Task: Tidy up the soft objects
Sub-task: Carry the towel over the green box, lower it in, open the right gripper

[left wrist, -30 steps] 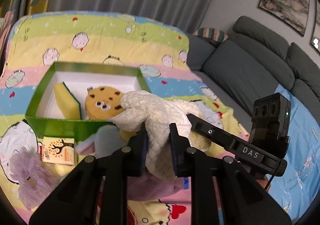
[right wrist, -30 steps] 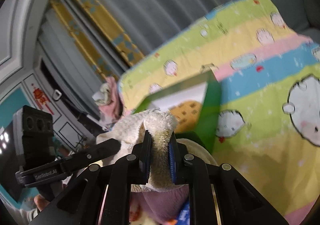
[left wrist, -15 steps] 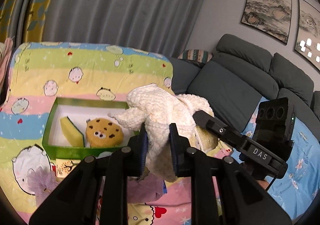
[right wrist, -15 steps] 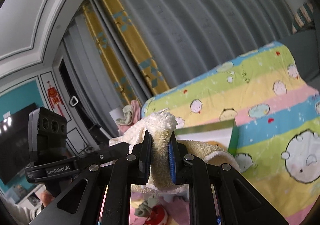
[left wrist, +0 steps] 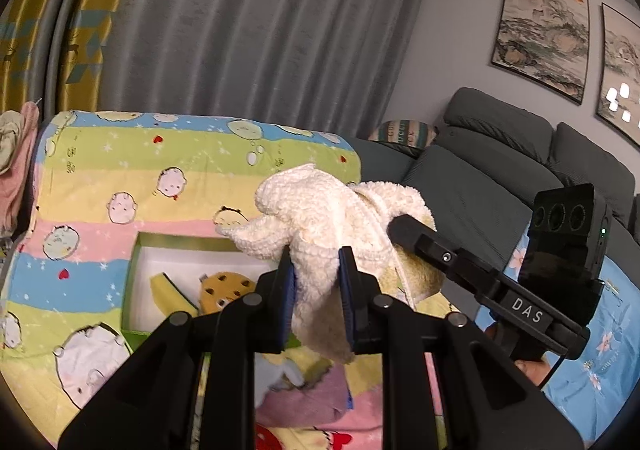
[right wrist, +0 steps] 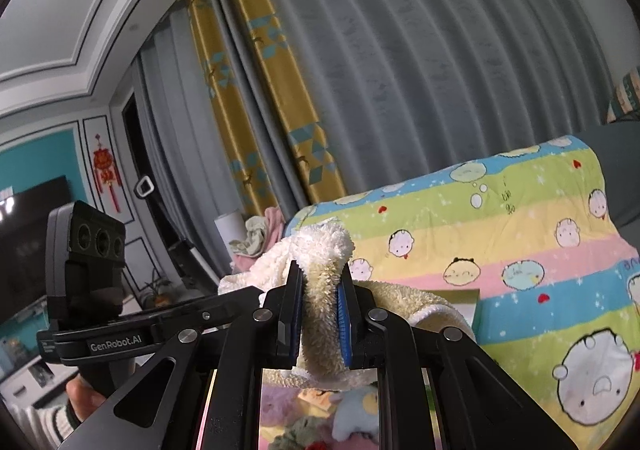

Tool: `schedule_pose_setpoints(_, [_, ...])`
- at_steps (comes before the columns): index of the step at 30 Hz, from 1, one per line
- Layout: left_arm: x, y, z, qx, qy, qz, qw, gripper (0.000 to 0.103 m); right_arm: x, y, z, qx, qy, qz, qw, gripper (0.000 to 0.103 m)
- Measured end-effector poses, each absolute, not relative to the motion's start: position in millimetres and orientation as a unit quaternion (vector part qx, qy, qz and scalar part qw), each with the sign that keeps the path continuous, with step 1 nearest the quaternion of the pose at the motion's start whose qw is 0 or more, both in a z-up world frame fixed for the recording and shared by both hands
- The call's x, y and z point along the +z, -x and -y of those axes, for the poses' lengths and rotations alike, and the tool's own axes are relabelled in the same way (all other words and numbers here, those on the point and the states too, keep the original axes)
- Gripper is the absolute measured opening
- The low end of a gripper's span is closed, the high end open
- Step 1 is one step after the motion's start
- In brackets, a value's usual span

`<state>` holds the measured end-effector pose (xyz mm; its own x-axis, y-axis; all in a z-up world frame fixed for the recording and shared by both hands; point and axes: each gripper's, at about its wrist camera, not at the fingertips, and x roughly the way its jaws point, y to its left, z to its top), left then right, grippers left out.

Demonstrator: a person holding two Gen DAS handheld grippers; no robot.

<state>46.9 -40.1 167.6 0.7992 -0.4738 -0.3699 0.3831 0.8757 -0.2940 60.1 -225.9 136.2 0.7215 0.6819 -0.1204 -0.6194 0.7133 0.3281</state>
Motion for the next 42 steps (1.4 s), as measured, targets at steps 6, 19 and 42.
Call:
schedule_pose_setpoints(6, [165.4, -82.1, 23.7, -0.200, 0.092, -0.231, 0.948, 0.019, 137.4, -98.3, 200.8, 0.345, -0.126, -0.133, 0.921, 0.016])
schedule_pose_setpoints(19, [88.6, -184.1, 1.3, -0.148, 0.125, -0.334, 0.922, 0.021, 67.9, -205.2, 156.9, 0.297, -0.115, -0.261, 0.911, 0.016])
schedule_pose_setpoints(42, [58.5, -175.0, -5.1, -0.047, 0.064, -0.376, 0.923, 0.102, 30.7, -196.2, 180.7, 0.194, -0.091, -0.341, 0.915, 0.067])
